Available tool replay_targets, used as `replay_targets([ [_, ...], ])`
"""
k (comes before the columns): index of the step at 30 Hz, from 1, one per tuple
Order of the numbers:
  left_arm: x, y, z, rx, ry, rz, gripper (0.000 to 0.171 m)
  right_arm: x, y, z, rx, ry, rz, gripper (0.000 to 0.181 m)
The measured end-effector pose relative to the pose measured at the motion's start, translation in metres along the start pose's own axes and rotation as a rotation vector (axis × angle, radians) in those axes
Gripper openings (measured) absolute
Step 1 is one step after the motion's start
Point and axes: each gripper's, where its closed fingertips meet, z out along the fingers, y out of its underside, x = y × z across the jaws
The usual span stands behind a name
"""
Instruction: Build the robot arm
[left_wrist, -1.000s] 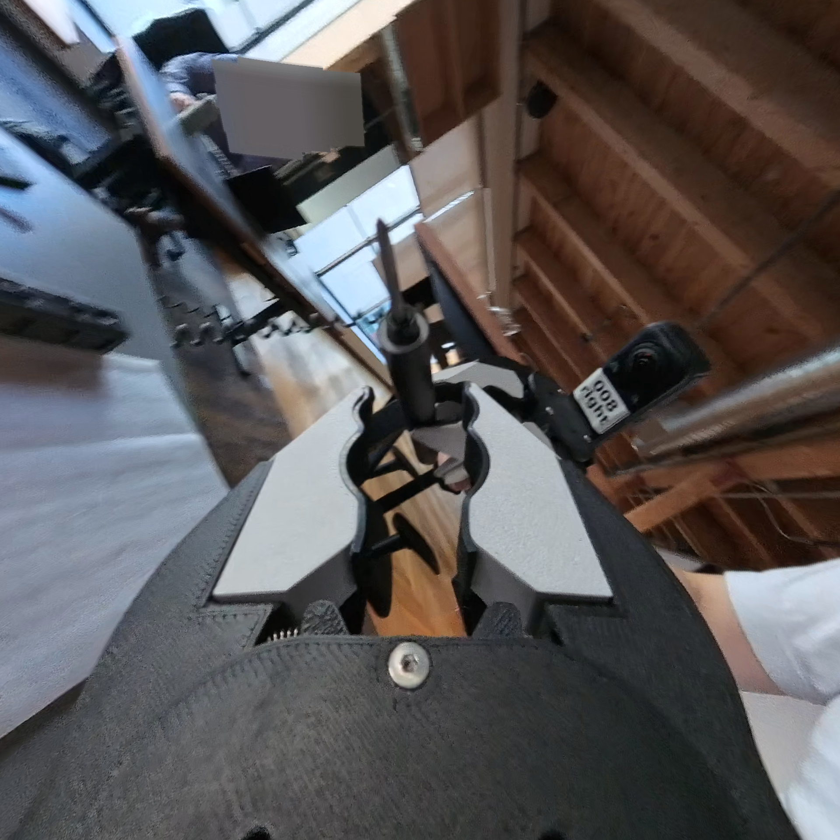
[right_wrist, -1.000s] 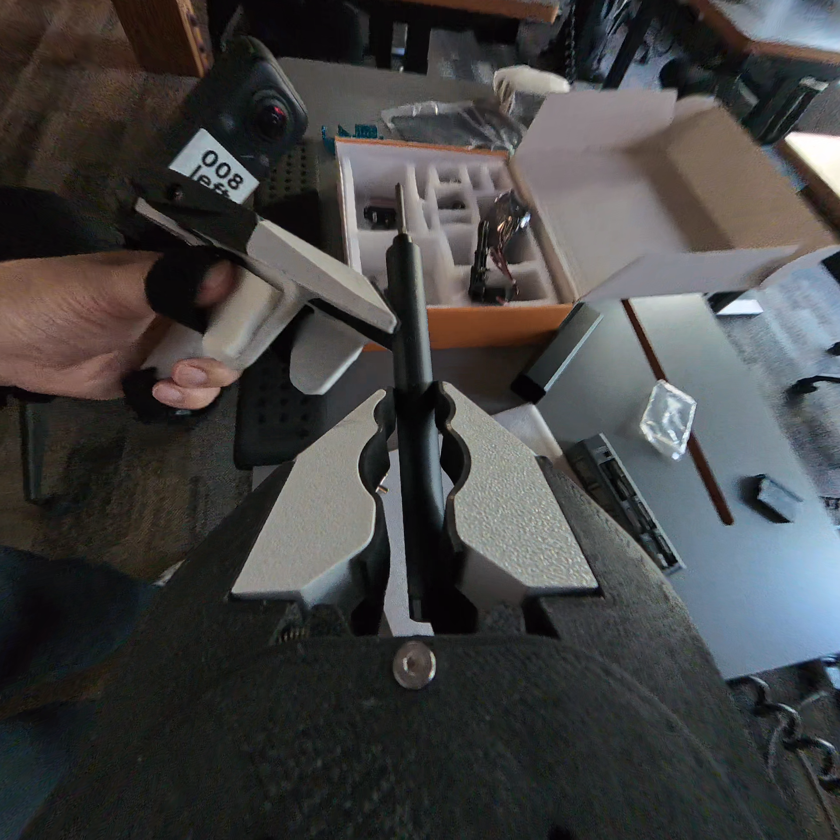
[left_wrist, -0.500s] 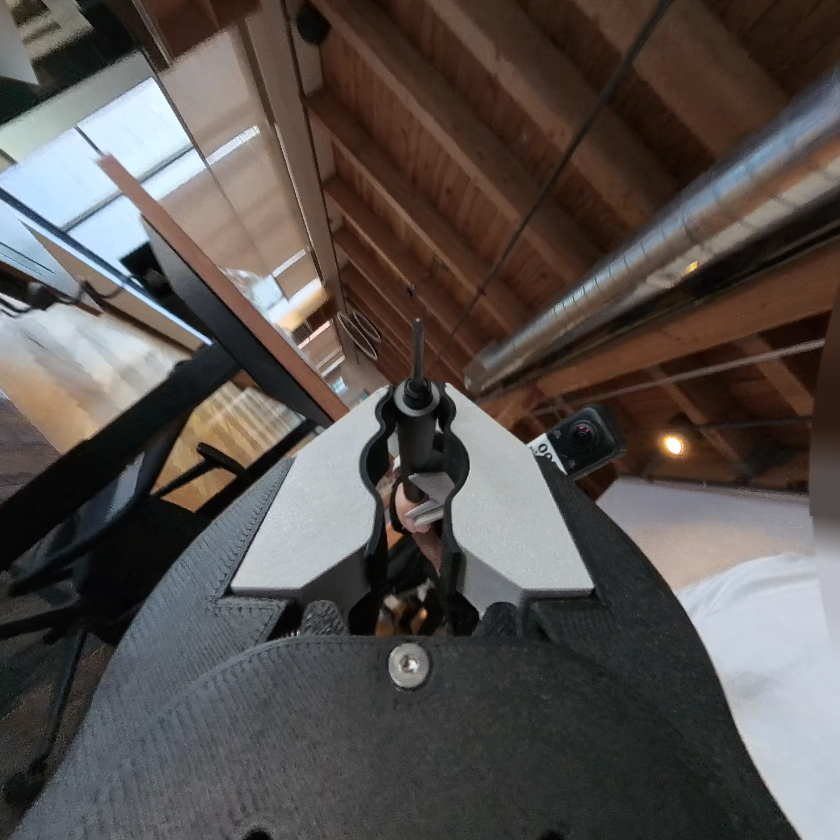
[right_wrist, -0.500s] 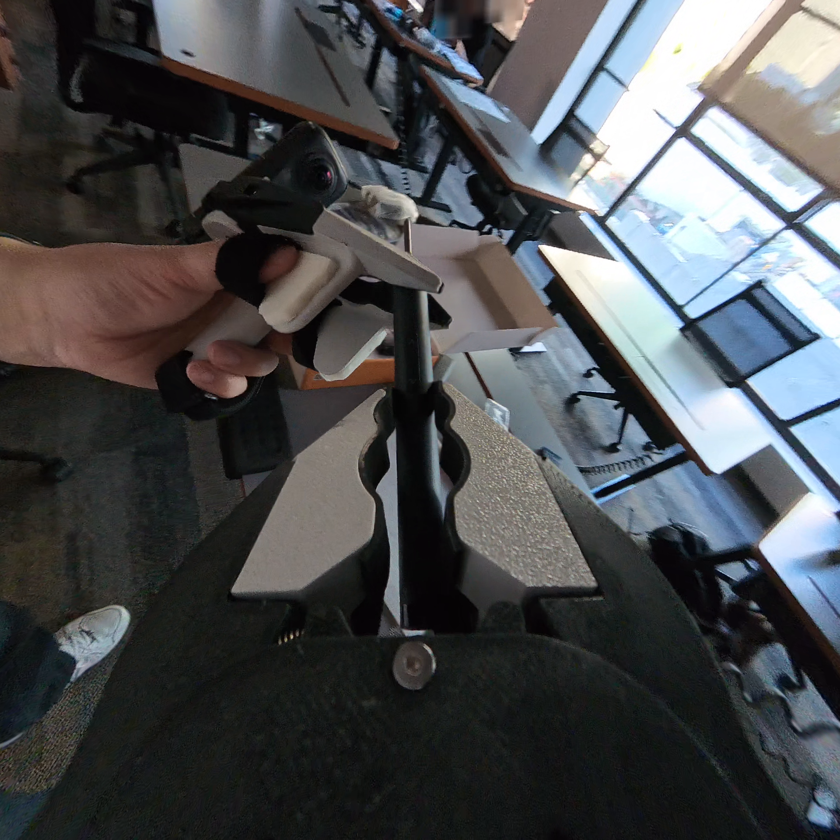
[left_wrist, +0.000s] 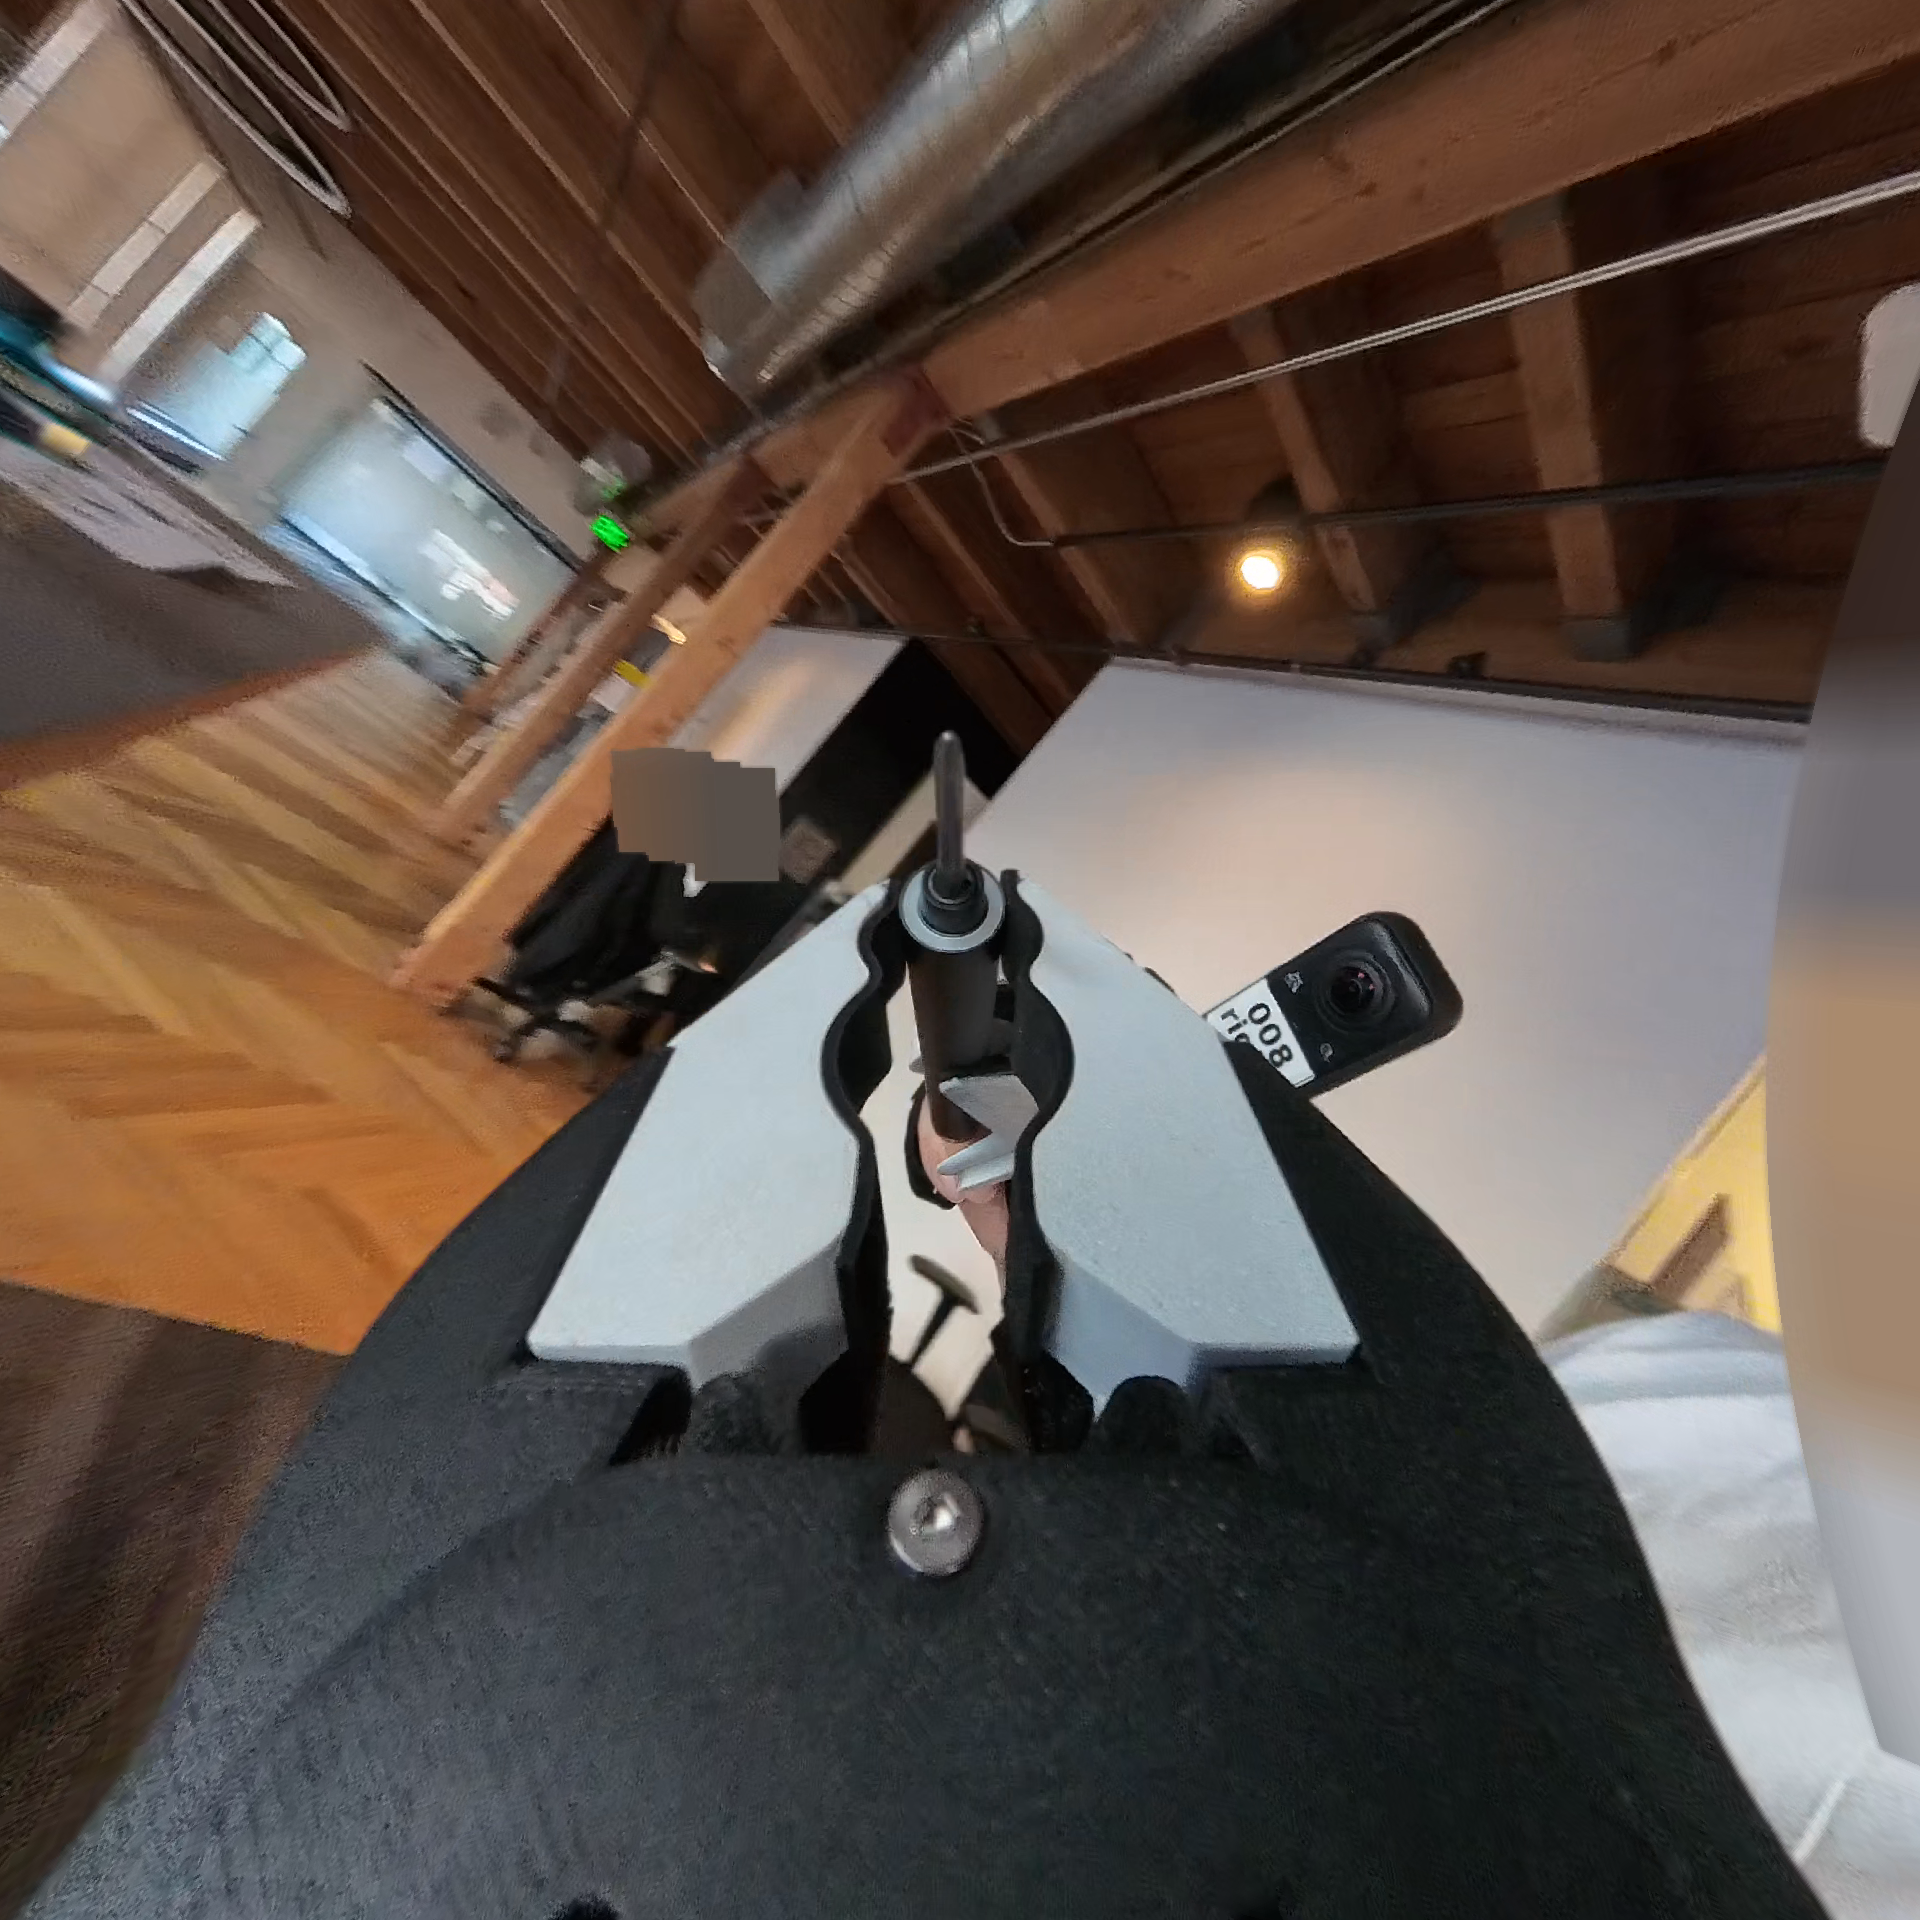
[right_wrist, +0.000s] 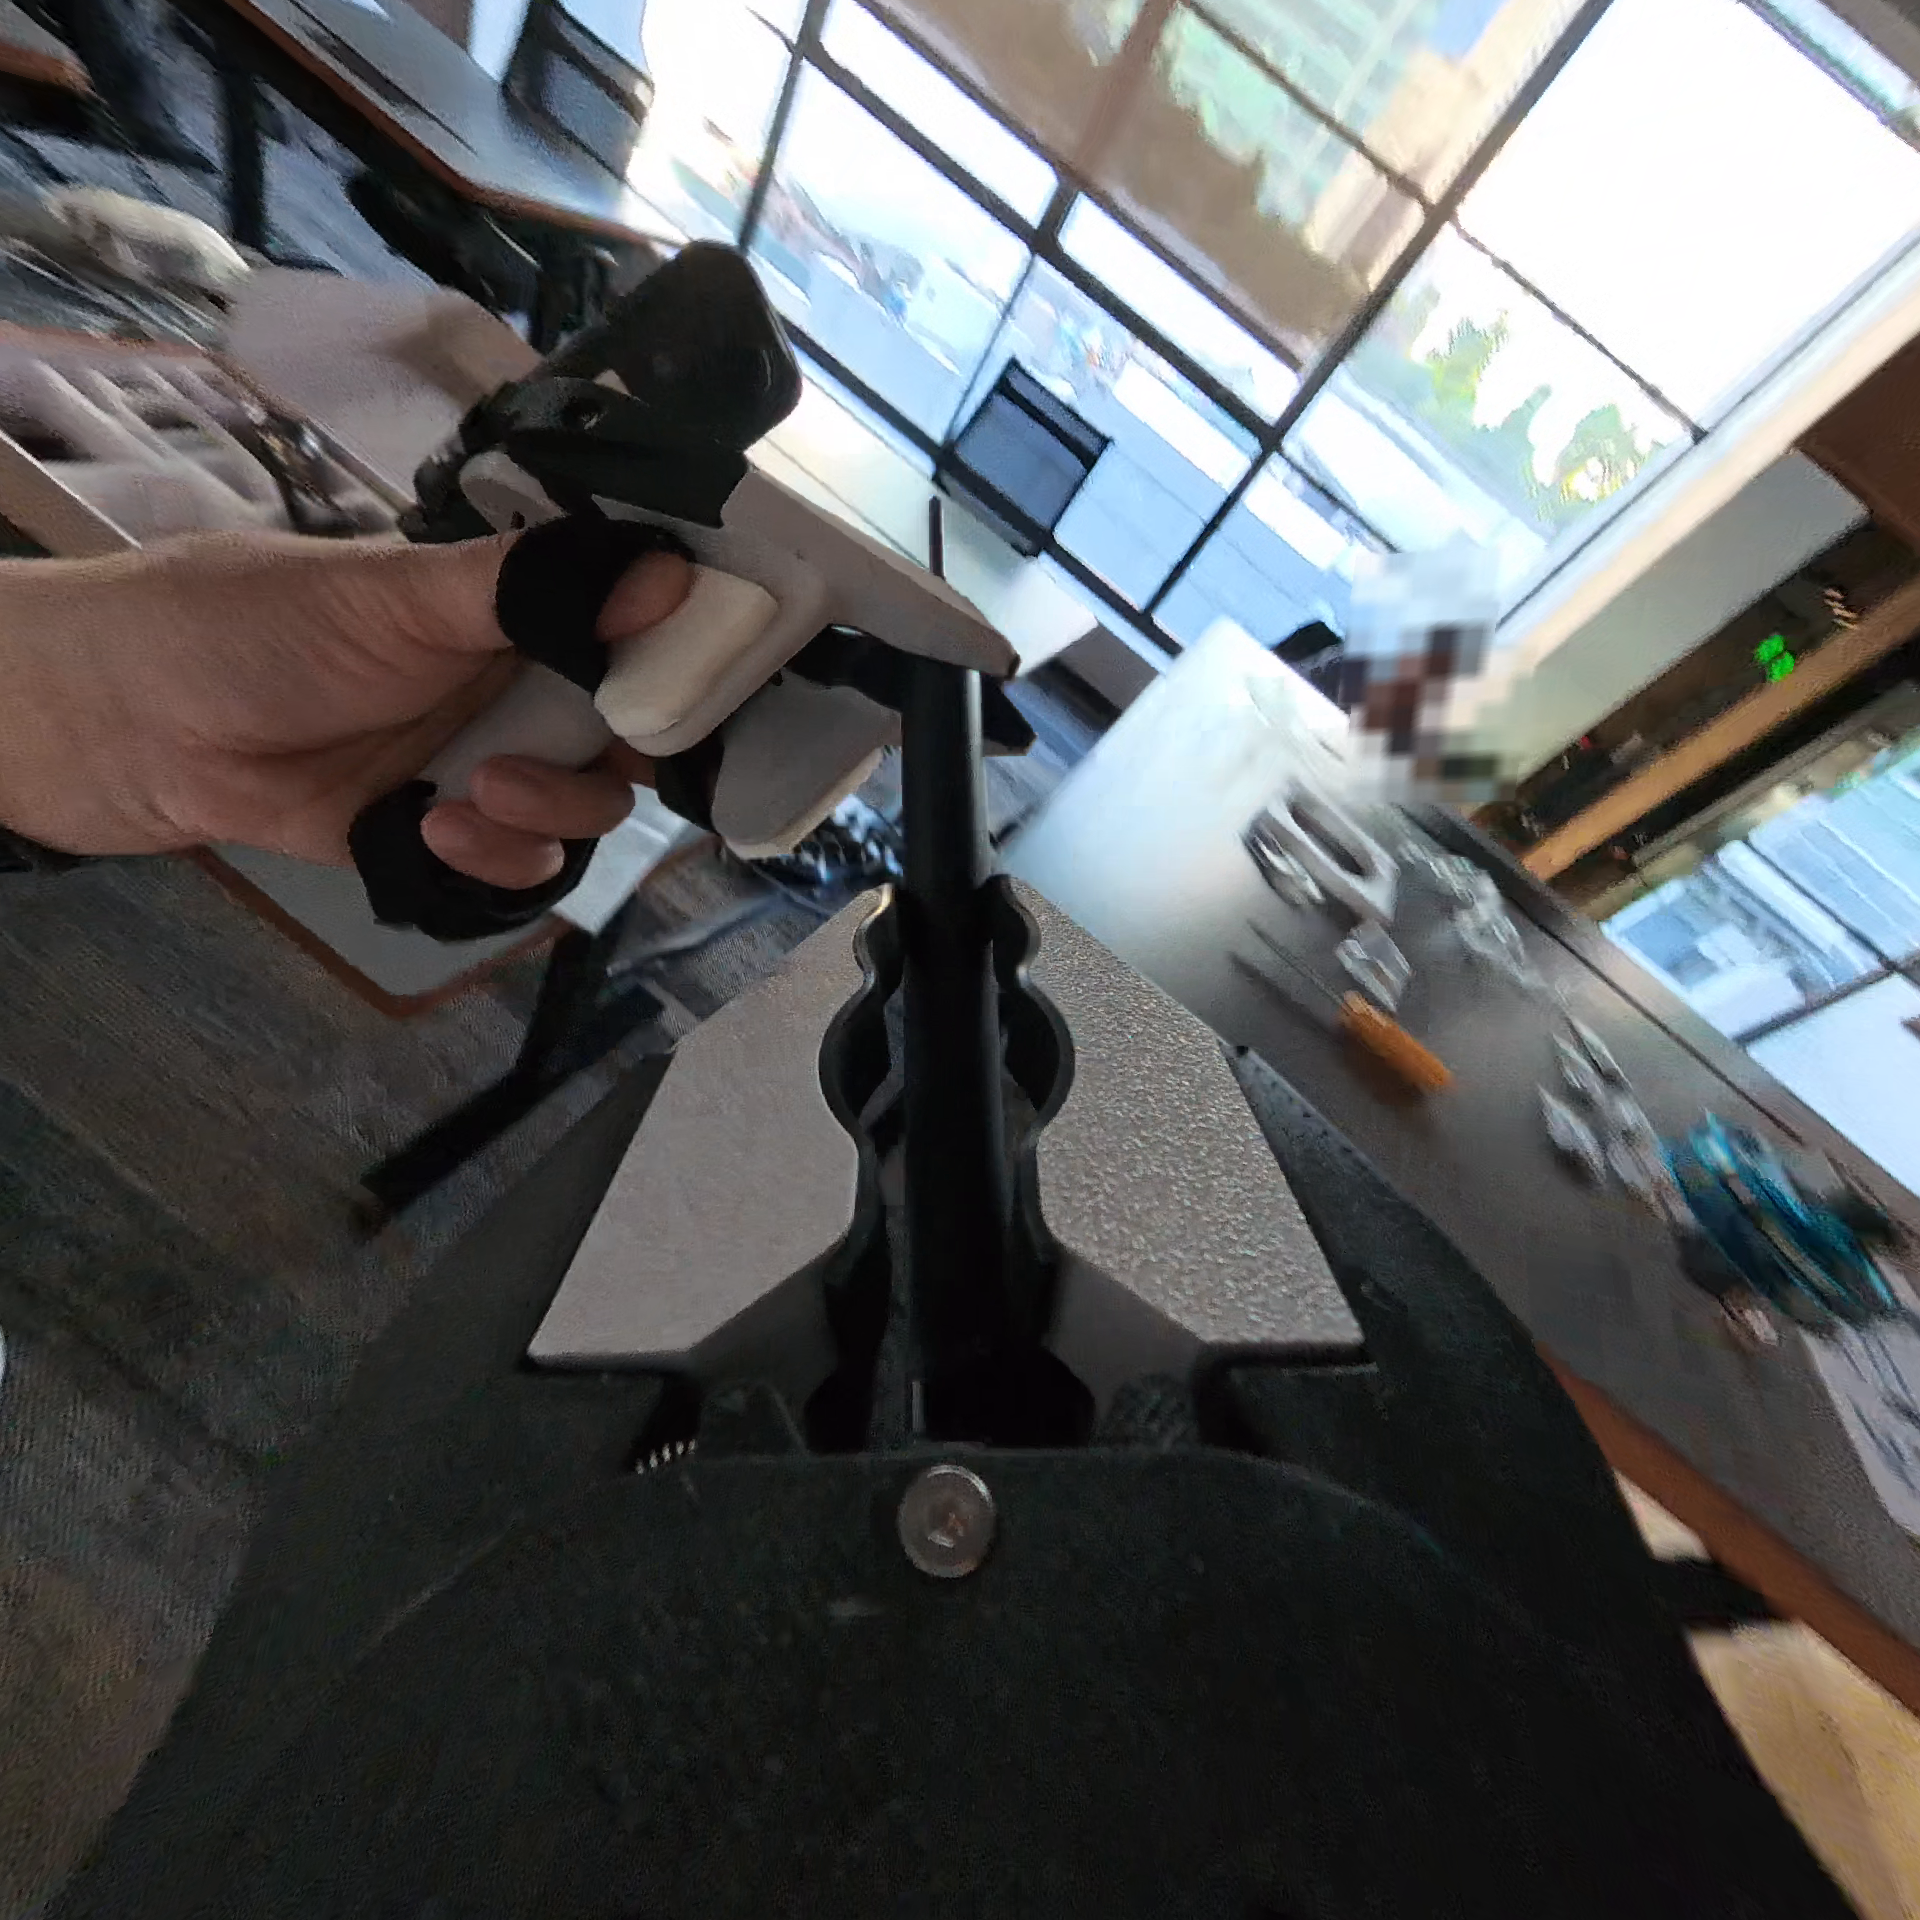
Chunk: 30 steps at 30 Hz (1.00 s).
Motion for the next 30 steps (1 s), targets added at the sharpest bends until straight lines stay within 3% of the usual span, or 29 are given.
replay_targets([
  [4,-0.034,0.028,0.105,0.007,0.087,-0.136,0.015,0.08,0.05,-0.063,-0.135,0.043,0.082,0.015],
  [8,-0.078,0.038,0.164,0.004,0.081,-0.221,0.015,0.133,0.095,-0.082,-0.181,0.023,0.253,0.015],
  [13,-0.127,0.038,0.201,-0.034,0.05,-0.192,0.016,0.173,0.136,-0.073,-0.087,-0.083,0.638,0.015],
  [19,-0.184,0.015,0.236,-0.038,0.09,-0.254,0.015,0.226,0.168,-0.044,-0.043,-0.224,1.0,0.015],
  [25,-0.238,-0.006,0.269,-0.042,0.029,-0.289,0.015,0.278,0.199,-0.02,-0.045,-0.306,1.15,0.015],
  [30,-0.28,-0.025,0.289,0.031,-0.058,-0.327,0.015,0.315,0.22,0.0,-0.034,-0.473,1.211,0.015],
])
